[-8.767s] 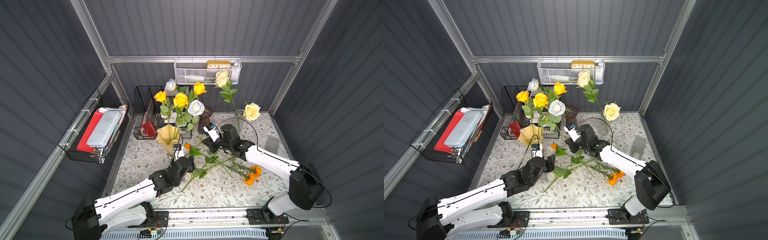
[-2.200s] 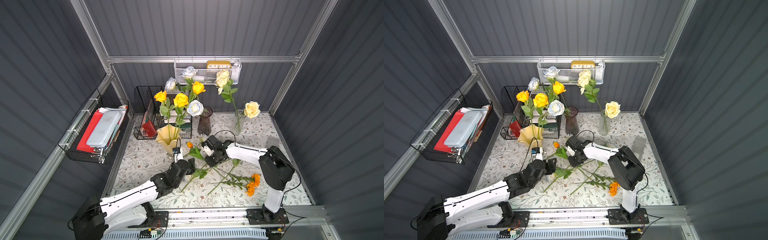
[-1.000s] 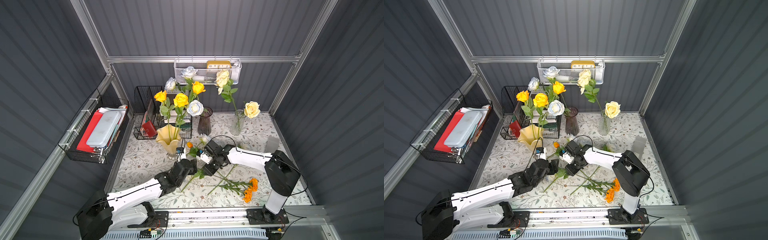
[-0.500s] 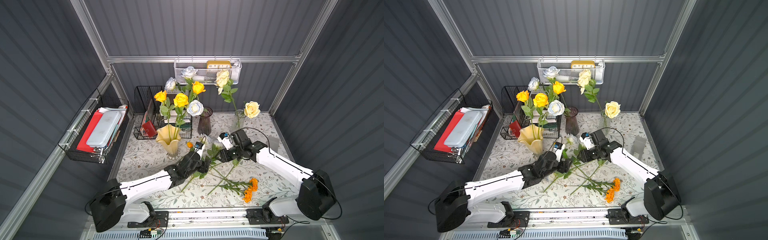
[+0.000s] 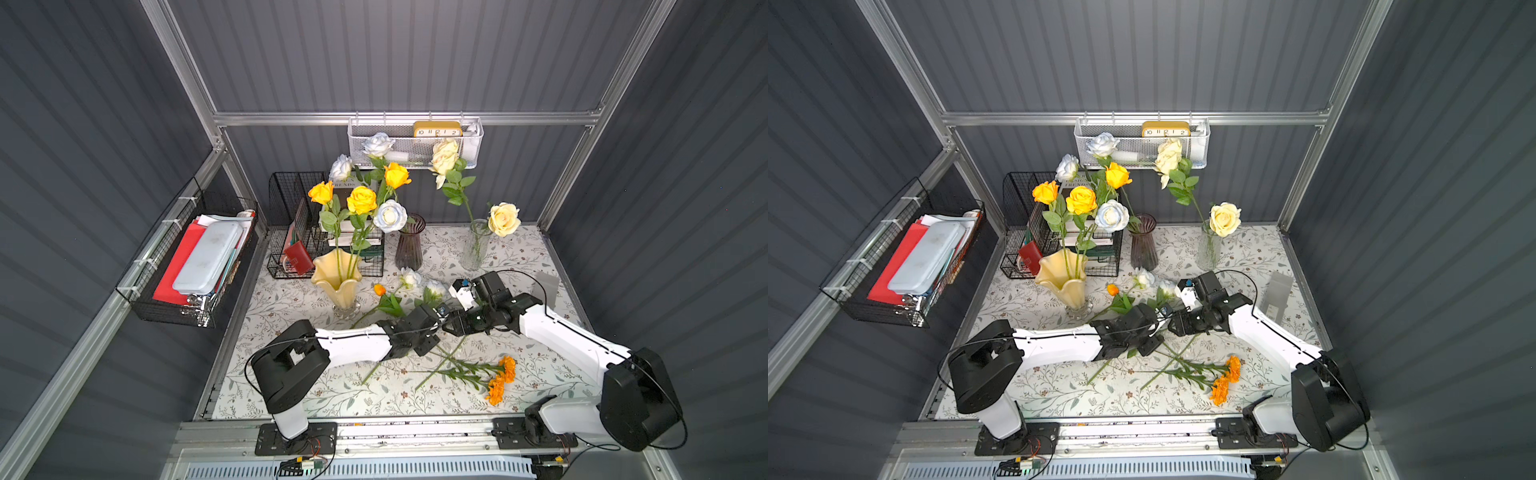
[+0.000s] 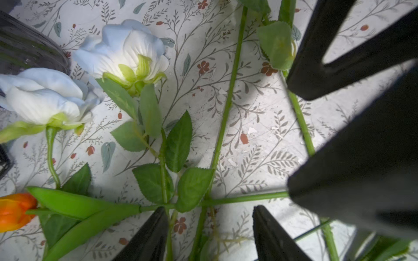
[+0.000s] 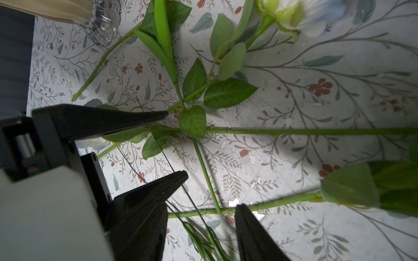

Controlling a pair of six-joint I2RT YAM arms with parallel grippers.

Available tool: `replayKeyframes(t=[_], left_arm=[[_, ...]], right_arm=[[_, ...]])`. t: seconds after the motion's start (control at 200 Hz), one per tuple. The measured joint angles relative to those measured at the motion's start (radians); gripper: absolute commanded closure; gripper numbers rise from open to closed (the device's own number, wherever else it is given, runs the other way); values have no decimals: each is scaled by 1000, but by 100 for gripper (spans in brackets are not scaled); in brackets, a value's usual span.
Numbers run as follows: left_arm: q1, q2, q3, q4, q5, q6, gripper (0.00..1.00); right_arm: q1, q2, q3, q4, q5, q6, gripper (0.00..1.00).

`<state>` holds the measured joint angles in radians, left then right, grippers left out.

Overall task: Arrange the flowers in different vases according to their colors
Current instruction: Pick up the flower at the center of the board.

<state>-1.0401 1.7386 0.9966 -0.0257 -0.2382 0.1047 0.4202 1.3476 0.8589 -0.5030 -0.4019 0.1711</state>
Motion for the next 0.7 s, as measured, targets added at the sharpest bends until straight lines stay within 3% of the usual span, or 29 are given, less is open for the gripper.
replayKeyframes(t=[0.3,0.5,0.7], left_arm=[[-43,-22,-5,-69,-69,60,35],[-161,-130,-125,-29,-56,249,33],[-168,-239,-184,40,-23,380,32]], right_arm=[[-11,2,-24,-29,-15,2,48],[-16,14,-29,38,-24,11,48],[-17,14,-29,83,-37,15,48]])
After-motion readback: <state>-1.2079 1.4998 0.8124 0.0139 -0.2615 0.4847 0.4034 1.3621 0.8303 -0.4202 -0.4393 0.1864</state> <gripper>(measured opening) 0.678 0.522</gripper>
